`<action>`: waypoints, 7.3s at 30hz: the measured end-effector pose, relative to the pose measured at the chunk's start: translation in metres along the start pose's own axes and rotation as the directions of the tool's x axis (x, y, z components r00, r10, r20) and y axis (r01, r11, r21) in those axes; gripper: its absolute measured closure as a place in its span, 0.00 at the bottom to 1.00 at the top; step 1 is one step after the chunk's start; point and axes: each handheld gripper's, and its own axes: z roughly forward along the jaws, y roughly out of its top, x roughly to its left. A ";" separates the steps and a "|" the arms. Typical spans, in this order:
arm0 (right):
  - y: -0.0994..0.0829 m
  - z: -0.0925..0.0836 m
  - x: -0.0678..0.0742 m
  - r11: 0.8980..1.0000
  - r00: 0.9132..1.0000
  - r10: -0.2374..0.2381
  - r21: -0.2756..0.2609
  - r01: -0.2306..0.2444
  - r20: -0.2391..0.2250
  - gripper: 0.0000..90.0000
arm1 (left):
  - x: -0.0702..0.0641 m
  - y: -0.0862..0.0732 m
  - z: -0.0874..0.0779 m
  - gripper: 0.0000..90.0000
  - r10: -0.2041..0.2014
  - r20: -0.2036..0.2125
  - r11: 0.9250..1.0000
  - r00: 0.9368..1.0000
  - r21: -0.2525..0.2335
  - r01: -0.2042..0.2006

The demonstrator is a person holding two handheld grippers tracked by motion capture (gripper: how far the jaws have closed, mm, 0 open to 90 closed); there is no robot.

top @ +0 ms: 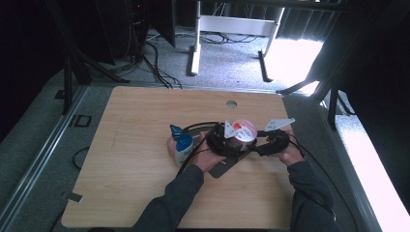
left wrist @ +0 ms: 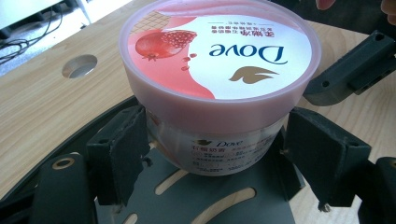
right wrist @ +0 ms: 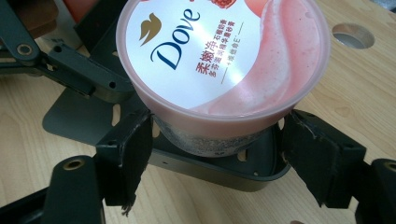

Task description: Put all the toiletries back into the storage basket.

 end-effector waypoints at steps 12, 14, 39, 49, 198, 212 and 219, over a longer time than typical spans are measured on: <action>-0.006 0.007 -0.007 1.000 1.000 0.018 0.023 -0.019 0.018 0.27 | 0.001 -0.003 0.015 0.25 -0.010 0.006 1.000 1.000 0.012 0.010; -0.007 0.007 -0.007 0.999 1.000 0.022 0.030 -0.023 0.018 0.27 | 0.001 -0.003 0.016 0.25 -0.010 0.008 1.000 1.000 0.016 0.010; -0.013 0.020 -0.006 0.993 0.999 0.009 0.118 -0.015 0.044 0.27 | 0.000 -0.013 0.031 0.26 -0.030 0.029 0.996 0.999 0.079 0.028; -0.010 0.021 -0.002 0.986 0.997 -0.032 0.166 0.020 0.072 0.26 | 0.000 -0.015 0.031 0.28 -0.046 0.038 0.995 0.998 0.086 0.043; -0.095 0.001 0.065 0.994 0.987 0.110 0.008 -0.112 0.115 0.28 | -0.003 -0.059 -0.119 0.61 -0.083 0.167 0.981 0.982 0.189 0.051; -0.095 0.001 0.065 0.994 0.987 0.112 0.006 -0.114 0.112 0.28 | 0.006 -0.069 -0.133 0.61 -0.103 0.149 0.977 0.983 0.199 0.072; -0.095 0.001 0.065 0.994 0.987 0.112 0.006 -0.114 0.111 0.28 | 0.011 -0.073 -0.139 0.61 -0.118 0.139 0.974 0.983 0.211 0.087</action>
